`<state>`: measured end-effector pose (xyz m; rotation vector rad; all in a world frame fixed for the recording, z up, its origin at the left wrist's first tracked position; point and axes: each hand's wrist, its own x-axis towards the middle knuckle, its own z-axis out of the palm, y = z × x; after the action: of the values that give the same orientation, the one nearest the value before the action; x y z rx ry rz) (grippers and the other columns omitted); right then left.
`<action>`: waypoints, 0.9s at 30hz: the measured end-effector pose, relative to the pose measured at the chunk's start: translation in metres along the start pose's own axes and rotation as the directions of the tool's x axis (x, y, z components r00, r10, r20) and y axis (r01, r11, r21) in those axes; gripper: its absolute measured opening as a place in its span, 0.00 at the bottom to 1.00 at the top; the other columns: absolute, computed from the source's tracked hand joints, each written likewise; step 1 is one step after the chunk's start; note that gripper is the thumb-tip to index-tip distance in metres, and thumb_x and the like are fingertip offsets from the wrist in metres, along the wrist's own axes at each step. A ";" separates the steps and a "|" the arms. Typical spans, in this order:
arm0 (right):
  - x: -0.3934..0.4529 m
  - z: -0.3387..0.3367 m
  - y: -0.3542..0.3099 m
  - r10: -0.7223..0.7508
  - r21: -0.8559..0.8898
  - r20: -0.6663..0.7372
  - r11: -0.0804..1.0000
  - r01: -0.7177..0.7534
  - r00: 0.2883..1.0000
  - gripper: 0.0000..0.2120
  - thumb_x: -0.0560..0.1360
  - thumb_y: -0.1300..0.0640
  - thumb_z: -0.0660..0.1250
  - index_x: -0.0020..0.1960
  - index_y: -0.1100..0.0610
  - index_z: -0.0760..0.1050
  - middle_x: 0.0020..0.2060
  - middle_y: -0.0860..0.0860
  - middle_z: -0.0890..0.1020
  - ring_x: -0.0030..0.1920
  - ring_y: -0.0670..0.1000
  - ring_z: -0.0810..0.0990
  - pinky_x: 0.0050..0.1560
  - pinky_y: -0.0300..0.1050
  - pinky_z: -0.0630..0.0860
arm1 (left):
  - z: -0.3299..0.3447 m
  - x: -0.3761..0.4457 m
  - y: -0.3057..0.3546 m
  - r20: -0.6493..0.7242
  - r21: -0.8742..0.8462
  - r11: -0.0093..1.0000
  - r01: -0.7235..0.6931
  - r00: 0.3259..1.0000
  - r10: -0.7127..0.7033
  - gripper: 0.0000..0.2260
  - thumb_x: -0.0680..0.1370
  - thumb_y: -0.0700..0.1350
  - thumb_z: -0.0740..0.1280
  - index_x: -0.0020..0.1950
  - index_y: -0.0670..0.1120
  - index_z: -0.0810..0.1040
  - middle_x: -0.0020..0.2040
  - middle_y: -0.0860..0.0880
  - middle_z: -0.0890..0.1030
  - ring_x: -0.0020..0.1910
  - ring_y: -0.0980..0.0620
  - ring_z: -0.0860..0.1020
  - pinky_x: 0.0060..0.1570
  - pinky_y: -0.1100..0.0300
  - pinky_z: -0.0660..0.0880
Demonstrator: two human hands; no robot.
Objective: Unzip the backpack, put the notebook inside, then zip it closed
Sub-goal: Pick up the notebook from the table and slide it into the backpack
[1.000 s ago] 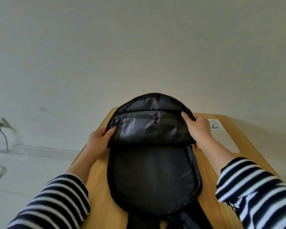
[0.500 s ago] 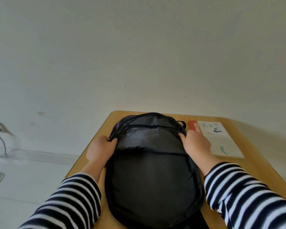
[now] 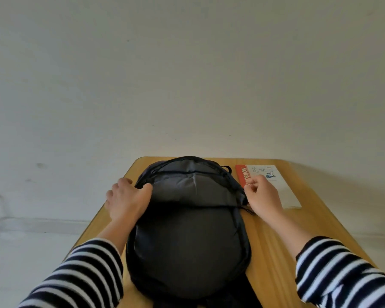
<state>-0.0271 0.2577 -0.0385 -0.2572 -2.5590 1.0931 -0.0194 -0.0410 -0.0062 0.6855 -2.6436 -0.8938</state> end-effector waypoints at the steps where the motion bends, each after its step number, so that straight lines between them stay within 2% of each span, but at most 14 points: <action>1: 0.001 -0.001 0.004 -0.006 -0.003 -0.032 1.000 0.006 0.999 0.06 0.78 0.56 0.61 0.53 0.56 0.72 0.48 0.49 0.77 0.45 0.49 0.76 0.41 0.40 0.73 | 0.001 -0.006 0.010 -0.028 0.020 0.998 -0.057 0.998 0.058 0.27 0.70 0.54 0.63 0.67 0.45 0.68 0.65 0.42 0.73 0.65 0.40 0.68 0.65 0.45 0.65; 5: 0.002 -0.010 0.017 0.018 -0.036 -0.167 0.999 -0.024 0.986 0.10 0.78 0.52 0.61 0.54 0.55 0.74 0.51 0.51 0.81 0.51 0.53 0.79 0.47 0.50 0.79 | 0.019 -0.035 0.055 0.012 -0.023 0.953 -0.301 0.954 0.301 0.23 0.73 0.54 0.64 0.66 0.49 0.69 0.66 0.45 0.72 0.68 0.41 0.65 0.66 0.46 0.62; 8: 0.003 -0.019 0.025 0.079 -0.083 -0.200 0.992 -0.098 0.976 0.16 0.78 0.49 0.58 0.61 0.56 0.73 0.58 0.53 0.80 0.57 0.56 0.78 0.52 0.55 0.79 | 0.044 -0.074 0.088 0.094 -0.105 0.829 -0.549 0.825 0.558 0.22 0.75 0.54 0.63 0.67 0.49 0.68 0.66 0.48 0.71 0.67 0.45 0.64 0.66 0.51 0.62; 11: 0.004 -0.028 0.035 0.146 -0.109 -0.218 0.979 -0.172 0.965 0.19 0.78 0.49 0.58 0.65 0.57 0.71 0.62 0.55 0.78 0.64 0.59 0.72 0.60 0.53 0.73 | 0.072 -0.111 0.116 0.199 -0.221 0.736 -0.640 0.709 0.676 0.22 0.77 0.53 0.62 0.69 0.48 0.66 0.68 0.50 0.69 0.69 0.48 0.62 0.68 0.55 0.63; 13: 0.005 -0.032 0.042 0.196 -0.099 -0.217 0.970 -0.221 0.956 0.21 0.77 0.49 0.58 0.67 0.57 0.69 0.64 0.56 0.76 0.67 0.60 0.69 0.63 0.54 0.69 | 0.089 -0.126 0.133 0.295 -0.321 0.742 -0.588 0.683 0.669 0.22 0.77 0.50 0.62 0.70 0.47 0.64 0.69 0.49 0.67 0.70 0.48 0.61 0.69 0.55 0.63; 15: 0.006 -0.036 0.049 0.230 -0.073 -0.217 0.965 -0.250 0.949 0.22 0.77 0.48 0.58 0.67 0.57 0.69 0.64 0.57 0.76 0.67 0.61 0.68 0.64 0.54 0.68 | 0.103 -0.136 0.149 0.377 -0.443 0.765 -0.468 0.676 0.633 0.22 0.78 0.48 0.61 0.72 0.46 0.63 0.71 0.48 0.66 0.71 0.49 0.63 0.69 0.55 0.64; 18: 0.007 -0.037 0.053 0.235 -0.075 -0.213 0.964 -0.255 0.949 0.22 0.76 0.45 0.57 0.64 0.56 0.71 0.59 0.56 0.79 0.62 0.60 0.72 0.59 0.53 0.71 | 0.118 -0.141 0.163 0.477 -0.528 0.811 -0.252 0.702 0.529 0.24 0.79 0.44 0.60 0.74 0.44 0.60 0.74 0.46 0.65 0.72 0.47 0.65 0.69 0.55 0.66; 20: 0.009 -0.036 0.054 0.243 -0.086 -0.199 0.961 -0.264 0.949 0.21 0.75 0.45 0.58 0.63 0.56 0.71 0.57 0.55 0.80 0.59 0.60 0.75 0.58 0.52 0.71 | 0.128 -0.141 0.167 0.500 -0.476 0.848 -0.234 0.721 0.480 0.25 0.79 0.44 0.60 0.75 0.43 0.59 0.74 0.45 0.64 0.72 0.45 0.65 0.70 0.52 0.66; 22: 0.011 -0.035 0.058 0.262 -0.101 -0.169 0.954 -0.281 0.950 0.24 0.75 0.43 0.57 0.65 0.55 0.69 0.59 0.55 0.79 0.60 0.60 0.75 0.60 0.54 0.71 | 0.137 -0.141 0.172 0.513 -0.415 0.879 -0.233 0.738 0.438 0.26 0.78 0.46 0.61 0.74 0.43 0.59 0.73 0.44 0.65 0.72 0.43 0.65 0.70 0.49 0.66; 27: 0.015 -0.029 0.064 0.313 -0.150 -0.093 0.934 -0.324 0.945 0.27 0.75 0.40 0.57 0.69 0.53 0.65 0.63 0.55 0.76 0.65 0.60 0.70 0.65 0.55 0.67 | 0.150 -0.143 0.188 0.546 -0.206 0.962 -0.180 0.795 0.266 0.31 0.78 0.55 0.58 0.75 0.39 0.55 0.75 0.43 0.60 0.74 0.40 0.57 0.74 0.48 0.55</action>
<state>-0.0277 0.3256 -0.0631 -0.7629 -2.6076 0.9576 -0.0218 0.2386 -0.0189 0.0478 -3.0281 -1.3741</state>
